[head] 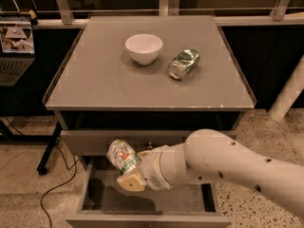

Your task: Place 7up can into middle drawer

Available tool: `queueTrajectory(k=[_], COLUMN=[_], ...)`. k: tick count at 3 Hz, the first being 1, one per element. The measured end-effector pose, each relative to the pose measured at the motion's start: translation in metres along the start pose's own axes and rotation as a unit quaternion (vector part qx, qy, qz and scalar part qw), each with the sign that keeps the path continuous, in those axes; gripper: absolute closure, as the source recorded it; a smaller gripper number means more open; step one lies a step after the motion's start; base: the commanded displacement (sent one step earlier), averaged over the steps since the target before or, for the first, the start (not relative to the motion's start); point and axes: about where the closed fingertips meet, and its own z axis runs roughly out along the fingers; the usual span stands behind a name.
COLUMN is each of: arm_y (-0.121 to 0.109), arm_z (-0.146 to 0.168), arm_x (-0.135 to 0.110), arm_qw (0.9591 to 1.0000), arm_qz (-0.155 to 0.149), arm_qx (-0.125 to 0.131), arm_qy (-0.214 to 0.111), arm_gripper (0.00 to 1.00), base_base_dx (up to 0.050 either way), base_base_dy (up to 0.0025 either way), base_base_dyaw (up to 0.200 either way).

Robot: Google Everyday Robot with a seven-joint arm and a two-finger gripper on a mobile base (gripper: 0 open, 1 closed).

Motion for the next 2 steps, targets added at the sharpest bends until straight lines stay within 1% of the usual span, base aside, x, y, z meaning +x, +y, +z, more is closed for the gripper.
queueTrajectory(k=[1, 2], arm_y=[-0.006, -0.013], arm_z=[0.002, 0.011], arm_x=[0.016, 0.036], arm_qw=[0.9999, 0.9995], arm_qz=[0.009, 0.026], arm_qx=[0.014, 0.015], arm_qy=[-0.003, 0.007], arm_gripper=[1.0, 1.0], base_base_dx=[0.0, 0.0], base_base_dy=[0.0, 0.0], base_base_dyaw=[0.0, 0.0])
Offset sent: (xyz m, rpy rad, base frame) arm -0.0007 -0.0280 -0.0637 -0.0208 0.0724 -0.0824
